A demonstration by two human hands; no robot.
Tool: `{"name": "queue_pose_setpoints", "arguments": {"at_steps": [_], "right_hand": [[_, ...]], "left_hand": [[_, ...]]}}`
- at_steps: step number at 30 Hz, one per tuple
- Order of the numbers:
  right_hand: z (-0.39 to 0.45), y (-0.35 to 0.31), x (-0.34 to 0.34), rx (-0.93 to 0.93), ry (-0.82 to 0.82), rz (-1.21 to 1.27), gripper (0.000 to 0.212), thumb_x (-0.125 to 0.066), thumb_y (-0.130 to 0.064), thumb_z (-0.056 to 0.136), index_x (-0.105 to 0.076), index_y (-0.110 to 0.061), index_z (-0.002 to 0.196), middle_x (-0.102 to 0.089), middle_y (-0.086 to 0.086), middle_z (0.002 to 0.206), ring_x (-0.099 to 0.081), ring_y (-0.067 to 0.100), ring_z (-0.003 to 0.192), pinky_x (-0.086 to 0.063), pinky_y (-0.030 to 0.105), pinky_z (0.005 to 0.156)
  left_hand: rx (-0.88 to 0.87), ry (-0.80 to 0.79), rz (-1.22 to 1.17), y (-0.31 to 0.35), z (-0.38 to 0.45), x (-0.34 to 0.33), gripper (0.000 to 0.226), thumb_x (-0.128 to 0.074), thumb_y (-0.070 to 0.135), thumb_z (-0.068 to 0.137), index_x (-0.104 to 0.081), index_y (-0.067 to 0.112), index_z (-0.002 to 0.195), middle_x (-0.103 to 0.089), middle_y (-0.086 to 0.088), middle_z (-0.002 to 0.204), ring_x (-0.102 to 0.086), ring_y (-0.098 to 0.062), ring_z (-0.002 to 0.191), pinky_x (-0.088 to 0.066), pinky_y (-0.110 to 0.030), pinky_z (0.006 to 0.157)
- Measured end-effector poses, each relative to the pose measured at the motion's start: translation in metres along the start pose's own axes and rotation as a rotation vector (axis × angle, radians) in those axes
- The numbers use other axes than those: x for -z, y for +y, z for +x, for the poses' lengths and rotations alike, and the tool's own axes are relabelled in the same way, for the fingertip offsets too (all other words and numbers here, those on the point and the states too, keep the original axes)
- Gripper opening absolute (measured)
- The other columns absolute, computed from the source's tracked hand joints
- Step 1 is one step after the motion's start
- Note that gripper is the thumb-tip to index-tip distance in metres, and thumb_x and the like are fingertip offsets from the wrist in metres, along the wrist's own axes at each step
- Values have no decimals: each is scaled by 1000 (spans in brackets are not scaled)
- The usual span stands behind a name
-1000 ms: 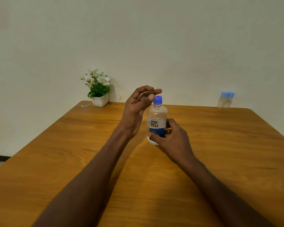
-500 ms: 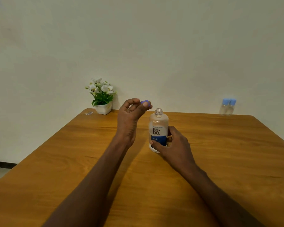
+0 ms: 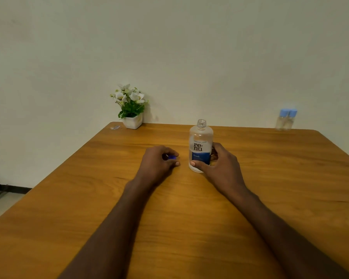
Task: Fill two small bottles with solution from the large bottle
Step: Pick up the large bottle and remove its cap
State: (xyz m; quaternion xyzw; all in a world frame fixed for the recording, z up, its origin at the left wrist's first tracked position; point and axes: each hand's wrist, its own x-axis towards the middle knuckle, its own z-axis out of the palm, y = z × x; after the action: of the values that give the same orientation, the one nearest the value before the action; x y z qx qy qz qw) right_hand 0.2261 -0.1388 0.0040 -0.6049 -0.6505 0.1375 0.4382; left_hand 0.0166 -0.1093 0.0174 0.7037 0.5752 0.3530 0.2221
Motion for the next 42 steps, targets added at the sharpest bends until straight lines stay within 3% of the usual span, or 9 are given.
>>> {"name": "queue_pose_setpoints", "arguments": {"at_steps": [7, 21, 27, 31, 35, 38, 40, 42], "right_hand": [[3, -5, -2, -32, -41, -51, 86, -86, -51, 77, -49, -24, 149, -63, -2, 143, -64, 17, 121, -56, 30, 90], [7, -1, -9, -64, -115, -167, 84, -84, -57, 76, -52, -26, 147, -64, -2, 143, -63, 18, 126, -57, 39, 96], [7, -2, -8, -52, -116, -158, 83, -86, -55, 76, -55, -23, 146, -66, -1, 140, -63, 19, 124, -55, 36, 97], [6, -2, -7, -77, -146, -131, 97, -90, -59, 68, -51, -22, 149, -65, -1, 142, -62, 18, 125, -52, 35, 98], [5, -4, 6, -159, -244, -51, 122, -96, -50, 62, -31, -18, 161, -57, 0, 150, -58, 18, 131, -52, 38, 103], [2, 0, 22, -239, -303, 194, 120, -96, -33, 68, -25, -17, 163, -54, 2, 151, -56, 17, 130, -52, 39, 105], [-2, 5, 34, -256, -296, 327, 103, -91, -27, 76, -33, -16, 160, -56, 4, 148, -59, 17, 127, -55, 39, 103], [-7, 9, 45, -276, -237, 480, 80, -85, -23, 85, -46, -17, 154, -62, 3, 139, -64, 16, 118, -60, 34, 93]], "left_hand": [[-36, -22, -11, -7, 3, 5, 61, -85, 18, 83, -61, 27, 139, -64, 8, 112, -61, -9, 95, -50, -19, 79], [-20, 9, 17, -10, 6, -1, 70, -85, 16, 83, -54, 23, 145, -61, 5, 110, -59, -9, 90, -47, -19, 75], [-27, -2, 73, -8, 6, -2, 73, -84, 18, 85, -50, 21, 150, -63, 2, 116, -58, -9, 92, -52, -26, 83], [-60, 18, 144, -7, 5, -5, 78, -86, 24, 84, -47, 21, 152, -63, 2, 118, -60, -11, 93, -52, -29, 83], [-76, 38, 93, -8, -1, -4, 79, -87, 27, 82, -46, 22, 149, -57, 3, 124, -60, -13, 97, -51, -28, 80], [-159, 249, 83, -4, -13, -1, 42, -81, 31, 88, -59, 20, 122, -54, 3, 111, -55, -12, 94, -47, -27, 74], [-274, 471, 29, 7, -26, -1, 21, -75, 28, 95, -58, 16, 99, -55, 0, 95, -50, -15, 80, -47, -37, 65], [-418, 630, -5, 28, -40, -5, 20, -69, 20, 98, -54, 11, 88, -52, -3, 84, -46, -19, 73, -44, -42, 60]]}}
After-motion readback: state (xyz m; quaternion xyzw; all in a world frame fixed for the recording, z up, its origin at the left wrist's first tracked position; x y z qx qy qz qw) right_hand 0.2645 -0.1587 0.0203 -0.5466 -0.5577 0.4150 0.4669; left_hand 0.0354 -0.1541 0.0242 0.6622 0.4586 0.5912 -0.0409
